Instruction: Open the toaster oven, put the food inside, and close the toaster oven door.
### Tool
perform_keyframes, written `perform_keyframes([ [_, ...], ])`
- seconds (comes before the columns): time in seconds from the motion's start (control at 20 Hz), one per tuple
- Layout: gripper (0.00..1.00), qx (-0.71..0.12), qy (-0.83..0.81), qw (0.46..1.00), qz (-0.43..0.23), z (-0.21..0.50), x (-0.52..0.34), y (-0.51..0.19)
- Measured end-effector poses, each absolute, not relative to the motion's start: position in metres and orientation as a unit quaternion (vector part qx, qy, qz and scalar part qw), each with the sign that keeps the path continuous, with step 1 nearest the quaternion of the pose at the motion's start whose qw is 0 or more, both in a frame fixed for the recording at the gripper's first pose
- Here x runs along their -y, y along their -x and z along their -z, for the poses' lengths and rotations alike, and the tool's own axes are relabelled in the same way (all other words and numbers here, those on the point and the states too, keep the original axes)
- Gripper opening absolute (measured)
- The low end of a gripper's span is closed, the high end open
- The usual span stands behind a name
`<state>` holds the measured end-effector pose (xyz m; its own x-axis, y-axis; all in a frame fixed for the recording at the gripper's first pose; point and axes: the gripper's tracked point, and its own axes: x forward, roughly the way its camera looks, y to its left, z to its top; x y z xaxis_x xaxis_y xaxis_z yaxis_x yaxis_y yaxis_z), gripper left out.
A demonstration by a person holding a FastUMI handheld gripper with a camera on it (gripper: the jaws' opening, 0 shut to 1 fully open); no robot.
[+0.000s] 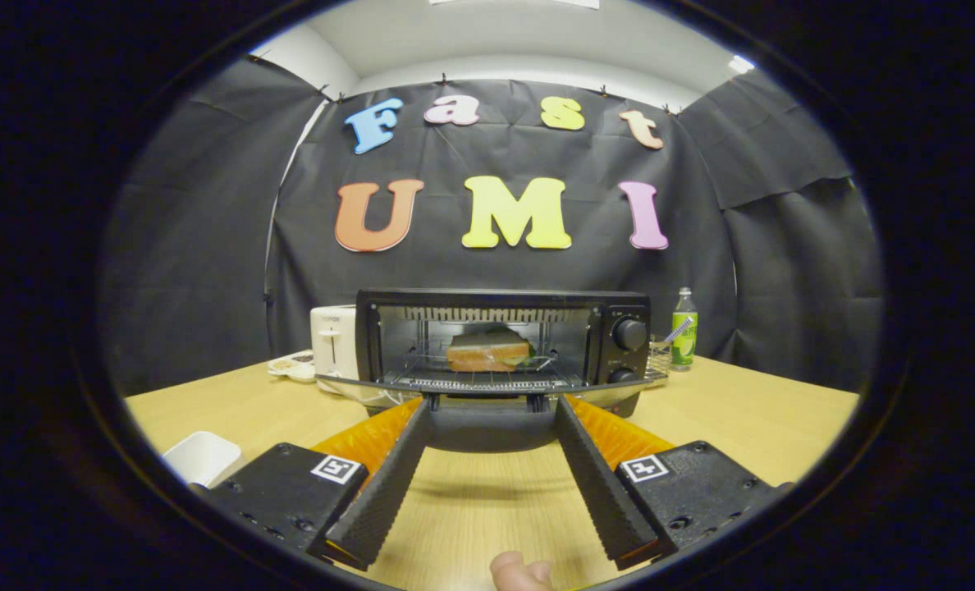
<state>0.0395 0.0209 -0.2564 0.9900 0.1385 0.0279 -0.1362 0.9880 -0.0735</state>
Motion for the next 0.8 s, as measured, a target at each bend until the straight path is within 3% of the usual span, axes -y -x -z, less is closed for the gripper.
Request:
perform_keyframes([
  [0.8, 1.00, 0.021, 0.053, 0.995, -0.083, 0.211, -0.033, -0.094],
])
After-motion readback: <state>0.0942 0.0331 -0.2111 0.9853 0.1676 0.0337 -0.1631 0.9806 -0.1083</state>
